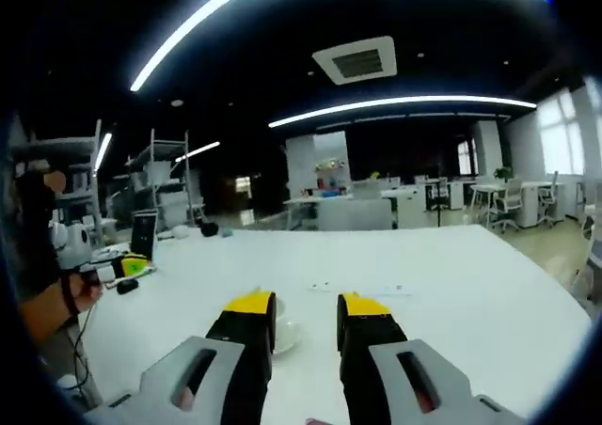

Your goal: Tidy tabletop coffee trays, cups and spoons，present forward

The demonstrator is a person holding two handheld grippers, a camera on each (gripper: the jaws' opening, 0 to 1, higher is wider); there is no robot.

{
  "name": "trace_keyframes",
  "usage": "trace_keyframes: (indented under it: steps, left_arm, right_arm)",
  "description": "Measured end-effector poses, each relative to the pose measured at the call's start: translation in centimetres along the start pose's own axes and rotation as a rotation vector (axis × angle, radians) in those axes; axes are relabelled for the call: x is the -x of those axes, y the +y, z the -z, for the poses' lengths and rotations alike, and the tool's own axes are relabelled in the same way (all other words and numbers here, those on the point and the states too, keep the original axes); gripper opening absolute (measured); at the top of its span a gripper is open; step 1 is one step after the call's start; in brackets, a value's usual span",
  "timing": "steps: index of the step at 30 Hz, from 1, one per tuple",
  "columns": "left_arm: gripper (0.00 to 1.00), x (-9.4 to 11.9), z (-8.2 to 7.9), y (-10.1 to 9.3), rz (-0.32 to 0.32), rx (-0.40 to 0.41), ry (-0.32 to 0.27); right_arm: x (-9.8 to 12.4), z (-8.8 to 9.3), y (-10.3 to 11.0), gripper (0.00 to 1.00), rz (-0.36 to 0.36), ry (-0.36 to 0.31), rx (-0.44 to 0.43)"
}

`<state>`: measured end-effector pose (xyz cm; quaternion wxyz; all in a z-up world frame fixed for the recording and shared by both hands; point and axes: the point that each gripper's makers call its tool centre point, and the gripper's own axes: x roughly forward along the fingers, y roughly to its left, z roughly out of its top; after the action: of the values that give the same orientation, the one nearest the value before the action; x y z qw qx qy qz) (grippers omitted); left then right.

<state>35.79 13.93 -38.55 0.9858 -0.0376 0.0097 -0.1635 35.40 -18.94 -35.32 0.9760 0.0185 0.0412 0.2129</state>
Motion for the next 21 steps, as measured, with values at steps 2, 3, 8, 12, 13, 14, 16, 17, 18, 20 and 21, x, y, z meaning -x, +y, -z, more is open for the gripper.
trace_keyframes:
  steps: [2, 3, 8, 12, 13, 14, 16, 17, 18, 20, 21]
  left_arm:
    - [0.17, 1.0, -0.1, 0.4, -0.015, 0.000, -0.011]
    - [0.17, 1.4, -0.1, 0.6, -0.018, -0.004, -0.019]
    - [0.17, 3.4, 0.0, 2.0, -0.049, -0.003, -0.045]
    - [0.17, 5.1, 0.5, 2.8, -0.075, -0.015, -0.052]
    - [0.17, 5.5, 0.6, 2.8, -0.075, -0.011, -0.056]
    - [0.17, 5.9, 0.7, 2.8, -0.072, -0.009, -0.057]
    - [0.17, 6.5, 1.1, 3.0, -0.077, -0.005, -0.056]
    - [0.17, 6.9, 1.2, 3.1, -0.082, -0.014, -0.057]
    - [0.17, 7.3, 1.4, 3.3, -0.090, -0.037, -0.054]
    - [0.18, 8.1, 1.8, 3.6, -0.101, -0.035, -0.054]
    - [0.18, 8.5, 2.0, 3.6, -0.099, -0.027, -0.055]
  right_arm:
    - [1.2, -0.5, 0.2, 0.27, 0.016, -0.030, 0.031]
    - [1.6, -0.7, 0.2, 0.27, 0.022, -0.040, 0.048]
    - [3.3, -0.9, 0.4, 0.30, 0.037, -0.074, 0.075]
    - [4.8, -0.6, -0.3, 0.31, 0.061, -0.102, 0.051]
    - [5.1, -0.3, -0.4, 0.32, 0.064, -0.103, 0.032]
    - [5.4, 0.1, -0.4, 0.33, 0.070, -0.102, 0.052]
    - [6.0, 0.8, -0.4, 0.33, 0.076, -0.098, 0.059]
    - [6.4, 1.2, -0.6, 0.33, 0.083, -0.093, 0.064]
    - [6.8, 1.6, -0.9, 0.33, 0.094, -0.092, 0.073]
    - [7.5, 2.3, -1.3, 0.33, 0.110, -0.090, 0.084]
    - [7.7, 2.6, -1.5, 0.34, 0.115, -0.090, 0.084]
